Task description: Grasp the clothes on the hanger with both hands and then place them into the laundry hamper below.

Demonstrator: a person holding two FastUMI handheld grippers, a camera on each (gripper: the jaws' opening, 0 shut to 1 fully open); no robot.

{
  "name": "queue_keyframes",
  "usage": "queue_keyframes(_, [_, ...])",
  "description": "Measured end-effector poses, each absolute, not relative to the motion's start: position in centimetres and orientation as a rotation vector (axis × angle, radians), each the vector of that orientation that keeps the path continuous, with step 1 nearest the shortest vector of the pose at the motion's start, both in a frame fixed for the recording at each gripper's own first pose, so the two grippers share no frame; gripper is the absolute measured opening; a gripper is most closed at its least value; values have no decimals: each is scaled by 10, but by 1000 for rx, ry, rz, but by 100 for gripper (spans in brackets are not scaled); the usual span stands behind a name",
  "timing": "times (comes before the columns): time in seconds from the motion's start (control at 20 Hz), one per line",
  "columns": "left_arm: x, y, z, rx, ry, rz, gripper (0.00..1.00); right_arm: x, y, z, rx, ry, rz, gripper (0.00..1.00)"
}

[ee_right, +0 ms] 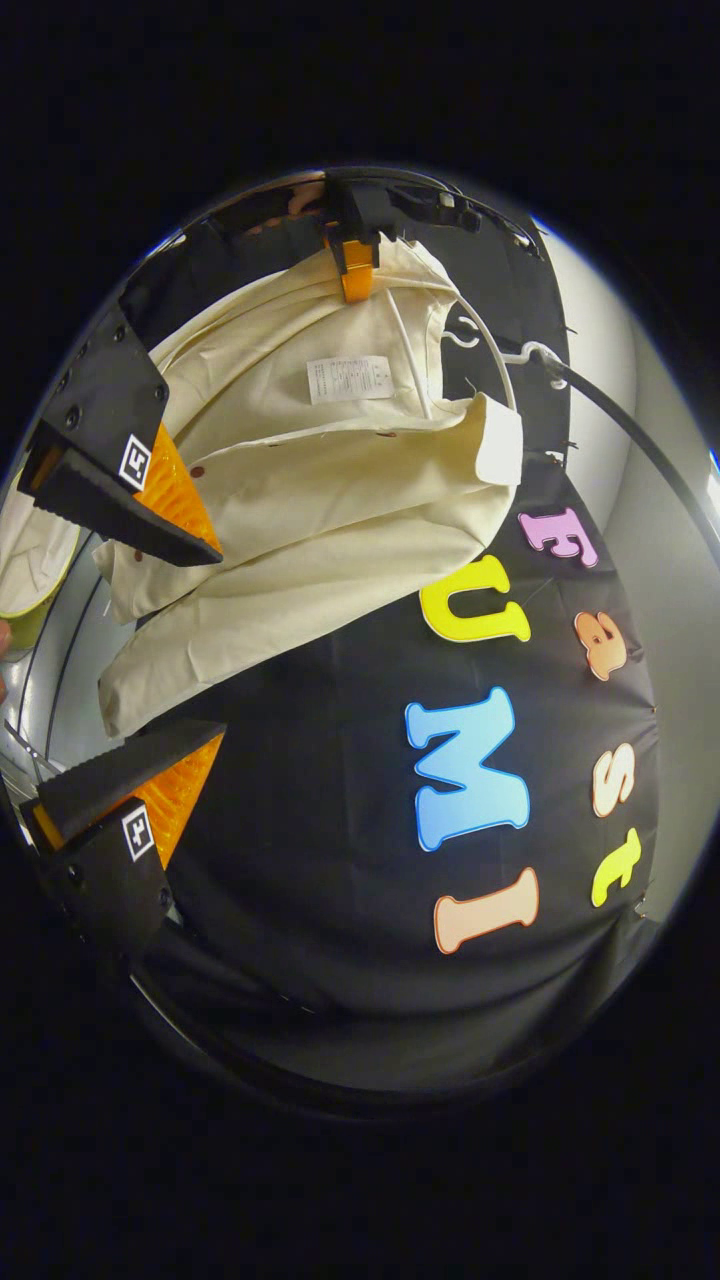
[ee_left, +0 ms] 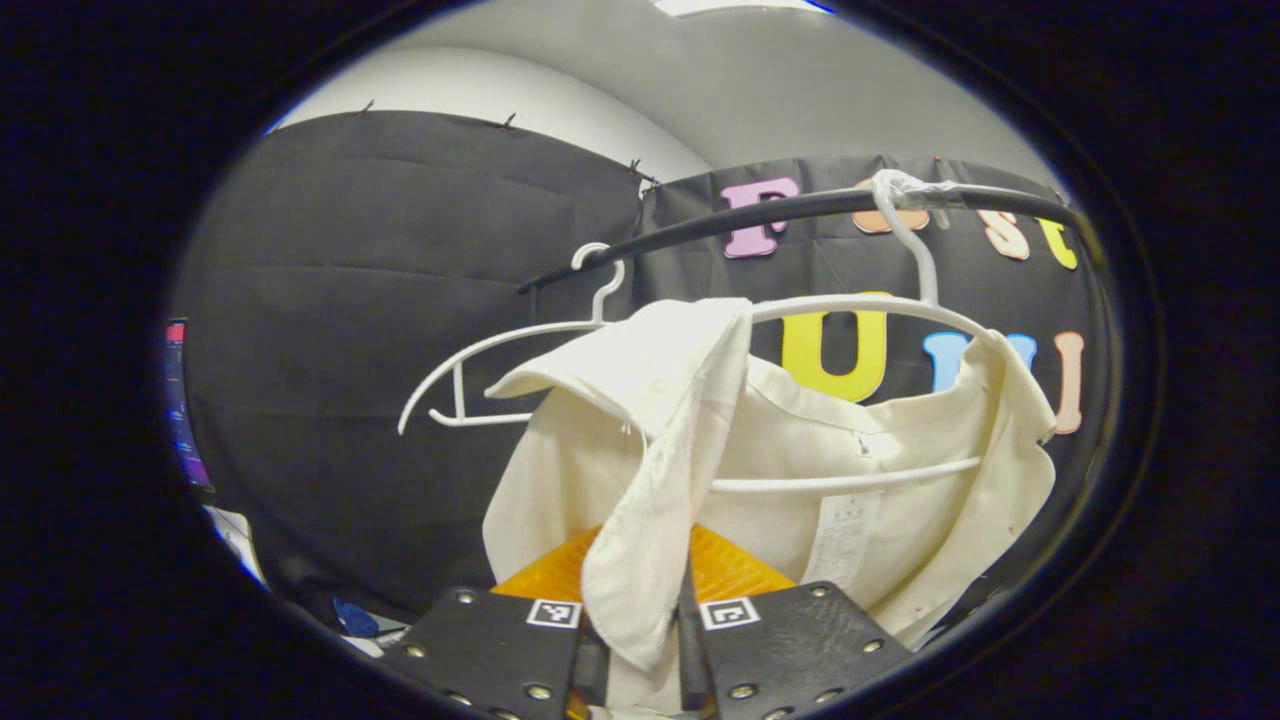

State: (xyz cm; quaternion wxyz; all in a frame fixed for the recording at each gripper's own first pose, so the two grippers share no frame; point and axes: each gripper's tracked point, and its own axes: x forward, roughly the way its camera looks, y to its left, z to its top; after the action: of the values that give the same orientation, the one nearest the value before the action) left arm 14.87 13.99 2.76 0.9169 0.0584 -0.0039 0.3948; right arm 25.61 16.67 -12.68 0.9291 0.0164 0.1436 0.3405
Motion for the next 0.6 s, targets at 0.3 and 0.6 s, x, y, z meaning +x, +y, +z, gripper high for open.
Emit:
queue_keyframes(0.3, [143, 129, 30, 83, -20, 726, 2, 247, 181, -131, 18, 293, 732, 98])
queue_keyframes(0.6, [134, 117, 35, 43, -29, 633, 3, 213, 223, -105, 41, 235, 836, 98])
